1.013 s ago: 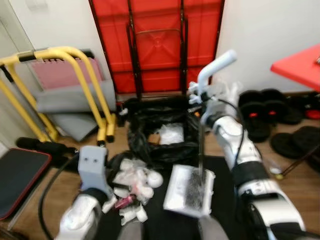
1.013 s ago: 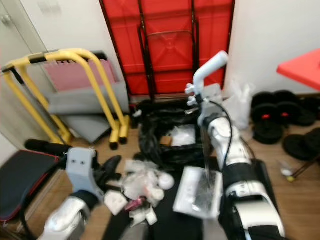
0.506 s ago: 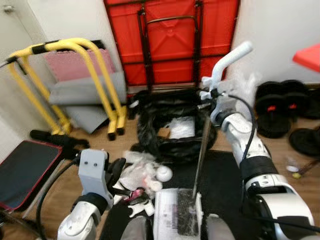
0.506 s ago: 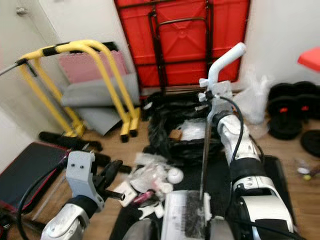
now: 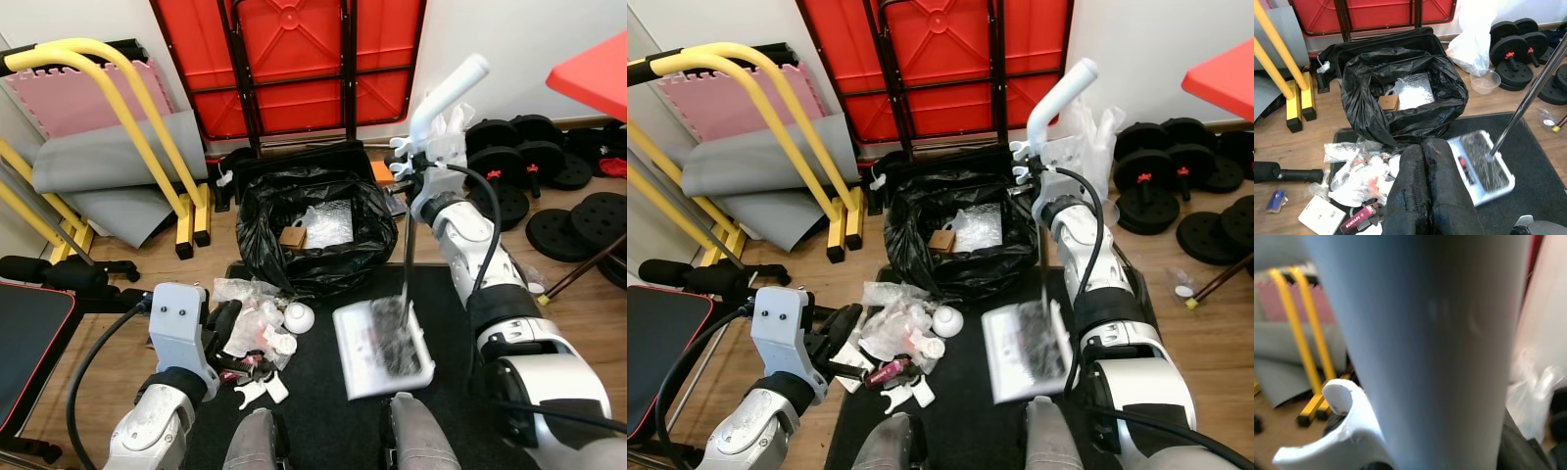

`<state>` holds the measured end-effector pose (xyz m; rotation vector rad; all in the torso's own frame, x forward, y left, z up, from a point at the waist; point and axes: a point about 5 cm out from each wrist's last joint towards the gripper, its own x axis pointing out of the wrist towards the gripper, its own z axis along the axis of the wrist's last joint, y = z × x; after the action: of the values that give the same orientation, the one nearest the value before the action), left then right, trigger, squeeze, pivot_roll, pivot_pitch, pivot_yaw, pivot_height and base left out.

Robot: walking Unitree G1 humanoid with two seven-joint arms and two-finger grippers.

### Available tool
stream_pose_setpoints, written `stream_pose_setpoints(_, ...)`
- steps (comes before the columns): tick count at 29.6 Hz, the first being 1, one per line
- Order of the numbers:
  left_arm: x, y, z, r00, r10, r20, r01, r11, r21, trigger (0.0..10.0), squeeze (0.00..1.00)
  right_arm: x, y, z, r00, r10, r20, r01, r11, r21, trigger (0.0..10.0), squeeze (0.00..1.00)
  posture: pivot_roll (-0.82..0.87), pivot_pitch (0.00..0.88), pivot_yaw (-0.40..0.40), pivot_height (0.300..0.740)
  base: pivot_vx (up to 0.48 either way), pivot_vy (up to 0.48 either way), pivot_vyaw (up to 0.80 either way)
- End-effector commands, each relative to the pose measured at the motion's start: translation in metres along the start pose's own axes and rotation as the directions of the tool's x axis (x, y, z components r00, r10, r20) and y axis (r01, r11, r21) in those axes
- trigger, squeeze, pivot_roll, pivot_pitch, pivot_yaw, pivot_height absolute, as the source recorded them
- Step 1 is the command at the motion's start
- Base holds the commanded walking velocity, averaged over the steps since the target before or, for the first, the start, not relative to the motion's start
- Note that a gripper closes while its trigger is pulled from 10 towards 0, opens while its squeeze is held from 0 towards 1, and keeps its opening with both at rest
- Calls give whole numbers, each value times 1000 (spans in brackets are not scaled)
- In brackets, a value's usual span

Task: Sweep floor

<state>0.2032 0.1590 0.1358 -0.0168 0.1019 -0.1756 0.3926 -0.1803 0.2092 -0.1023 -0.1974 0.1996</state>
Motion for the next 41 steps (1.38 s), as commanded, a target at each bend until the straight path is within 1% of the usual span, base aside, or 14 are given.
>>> stream_pose_setpoints(1, -3, 0, 0, 1000, -18, -12, 18, 1000, 5, 10000, 0, 5, 1, 18, 996, 0, 86, 0, 1000, 4, 10000, 0, 18, 121, 67, 655, 0, 0, 0)
stream_pose_setpoints(5, -3, 0, 0, 1000, -19, -12, 19, 1000, 4, 10000, 0, 4, -5, 18, 996, -16, 83, 16, 1000, 0, 10000, 0, 16, 123, 68, 655, 0, 0, 0)
stream_pose_setpoints(11, -3, 0, 0, 1000, -20, -12, 20, 1000, 4, 10000, 0, 4, -6, 15, 997, -24, 75, 24, 1000, -2, 10000, 0, 19, 123, 68, 655, 0, 0, 0)
stream_pose_setpoints(14, -4, 0, 0, 1000, -19, -13, 19, 1000, 3, 10000, 0, 1, -10, 10, 997, -47, 56, 47, 999, -8, 10000, 0, 22, 131, 72, 655, 0, 0, 0)
stream_pose_setpoints(19, -5, 0, 1, 1000, -21, -15, 21, 1000, 2, 10000, 0, -1, -15, 8, 996, -79, 50, 80, 997, -8, 10000, 0, 28, 139, 78, 655, 0, 0, 0)
stream_pose_setpoints(25, -7, 0, 2, 1000, -24, -19, 24, 1000, 5, 10000, 0, -2, -14, 4, 994, -92, 54, 91, 996, 14, 10000, 0, 39, 152, 85, 655, 0, 0, 0)
stream_pose_setpoints(40, -10, 1, 3, 999, -30, -28, 31, 999, 11, 10000, 0, -3, -13, 3, 993, -101, 56, 100, 995, 20, 10000, 0, 48, 164, 96, 655, 0, 0, 0)
stream_pose_setpoints(41, -10, 1, 3, 999, -32, -30, 32, 999, 12, 10000, 0, -4, -13, 1, 994, -101, 49, 100, 995, 23, 10000, 702, 50, 165, 97, 655, 0, 0, 0)
